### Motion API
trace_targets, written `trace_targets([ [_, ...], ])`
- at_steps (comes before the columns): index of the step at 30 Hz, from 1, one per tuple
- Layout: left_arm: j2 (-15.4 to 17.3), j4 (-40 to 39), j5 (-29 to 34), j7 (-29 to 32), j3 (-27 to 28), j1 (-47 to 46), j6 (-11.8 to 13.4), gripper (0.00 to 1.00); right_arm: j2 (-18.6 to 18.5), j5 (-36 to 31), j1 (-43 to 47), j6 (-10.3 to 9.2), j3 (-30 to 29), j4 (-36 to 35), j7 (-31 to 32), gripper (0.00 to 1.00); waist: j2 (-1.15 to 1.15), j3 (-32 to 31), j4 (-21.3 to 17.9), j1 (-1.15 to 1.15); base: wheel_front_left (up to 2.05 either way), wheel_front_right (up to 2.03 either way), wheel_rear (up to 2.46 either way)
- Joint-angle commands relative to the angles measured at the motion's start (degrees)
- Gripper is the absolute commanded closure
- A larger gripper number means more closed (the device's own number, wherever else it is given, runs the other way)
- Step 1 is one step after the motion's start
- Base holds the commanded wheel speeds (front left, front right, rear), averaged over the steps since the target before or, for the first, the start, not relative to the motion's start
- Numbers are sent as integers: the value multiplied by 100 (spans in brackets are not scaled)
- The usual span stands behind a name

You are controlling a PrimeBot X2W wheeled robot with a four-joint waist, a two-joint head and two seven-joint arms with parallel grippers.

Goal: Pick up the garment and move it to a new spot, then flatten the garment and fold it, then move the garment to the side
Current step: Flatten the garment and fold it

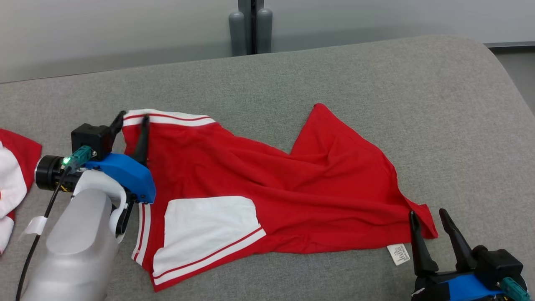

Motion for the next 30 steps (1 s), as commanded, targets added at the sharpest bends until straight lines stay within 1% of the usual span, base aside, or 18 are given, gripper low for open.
trace_targets([
  [1, -15, 18, 14, -47, 18, -20, 20, 0, -20, 33, -30, 3, -25, 13, -34, 0, -1, -13, 15, -1, 0, 0, 0],
  [4, -71, -108, 6, -111, 118, 147, 69, 0, -19, 21, 35, 3, -49, 22, -40, 0, -1, -100, 97, -1, 0, 0, 0],
  [6, -77, -517, 10, -110, 305, 313, 135, 0, -18, 4, 50, 3, -44, 2, -40, 0, -1, -159, 162, -1, 0, 0, 0],
  [10, -102, -1444, 145, -110, 692, 971, 244, 0, -16, -8, 120, 3, -60, -26, -44, 0, -1, -348, 318, -1, 0, 0, 0],
  [14, -220, -2351, 364, -111, 1083, 1736, 334, 0, -13, -13, 221, 3, -78, -54, -43, 0, -1, -553, 495, -1, 0, 0, 0],
  [18, -380, -3059, 590, -112, 1417, 2445, 402, 0, -12, -15, 323, 3, -89, -101, -44, 0, -1, -729, 679, -1, 0, 0, 0],
  [24, -600, -3695, 919, -114, 1761, 3329, 435, 0, -6, -11, 464, 2, -78, -165, -28, 0, -1, -931, 911, -1, 0, 0, 0],
  [30, -767, -4015, 1167, -113, 1971, 3926, 392, 0, -2, -20, 585, 2, -109, -222, 21, 0, -1, -1083, 1080, -1, 0, 0, 0],
])
